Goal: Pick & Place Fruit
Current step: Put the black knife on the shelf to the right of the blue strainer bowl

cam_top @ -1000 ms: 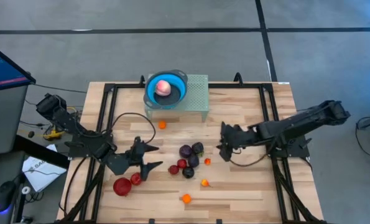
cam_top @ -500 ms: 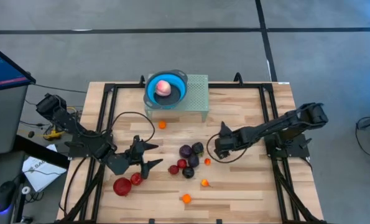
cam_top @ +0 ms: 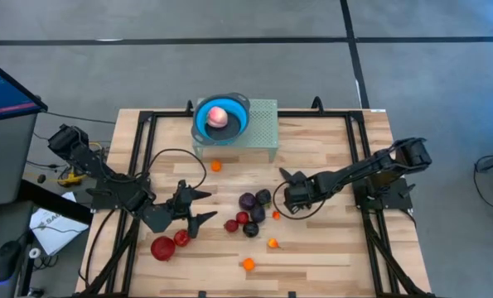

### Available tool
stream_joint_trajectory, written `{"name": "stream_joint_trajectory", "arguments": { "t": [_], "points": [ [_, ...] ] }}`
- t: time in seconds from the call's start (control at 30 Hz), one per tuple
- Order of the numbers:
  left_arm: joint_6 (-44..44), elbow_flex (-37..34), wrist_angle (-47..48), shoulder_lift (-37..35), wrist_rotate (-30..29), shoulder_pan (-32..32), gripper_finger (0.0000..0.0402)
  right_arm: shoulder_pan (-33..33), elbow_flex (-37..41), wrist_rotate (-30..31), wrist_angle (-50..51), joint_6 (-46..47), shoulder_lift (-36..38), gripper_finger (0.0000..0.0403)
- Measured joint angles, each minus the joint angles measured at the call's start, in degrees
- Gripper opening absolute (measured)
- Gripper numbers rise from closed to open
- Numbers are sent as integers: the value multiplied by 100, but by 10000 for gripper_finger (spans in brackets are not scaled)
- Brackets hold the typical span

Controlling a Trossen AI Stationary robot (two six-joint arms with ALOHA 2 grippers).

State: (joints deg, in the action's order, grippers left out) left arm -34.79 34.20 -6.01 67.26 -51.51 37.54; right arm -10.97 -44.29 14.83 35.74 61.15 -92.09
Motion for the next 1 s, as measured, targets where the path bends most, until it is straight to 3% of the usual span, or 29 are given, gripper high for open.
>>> {"name": "stream_joint_trajectory", "arguments": {
  "t": [0.33, 0.57, 0.8, 1.0],
  "points": [
    [1, -2, -24, 0, 4, 0, 309, -302, -20, -474, 916, 767, 1819, 94],
    [1, -2, -60, 0, -74, 0, 309, -198, -662, 41, 276, 360, 2770, 94],
    [2, -2, -99, -2, -111, -17, 309, 1101, -1099, 247, -898, -1143, 2441, 99],
    [43, -2, -148, -4, -116, -17, 309, 2438, -1122, -96, -1579, -1360, 1815, 101]
  ]
}}
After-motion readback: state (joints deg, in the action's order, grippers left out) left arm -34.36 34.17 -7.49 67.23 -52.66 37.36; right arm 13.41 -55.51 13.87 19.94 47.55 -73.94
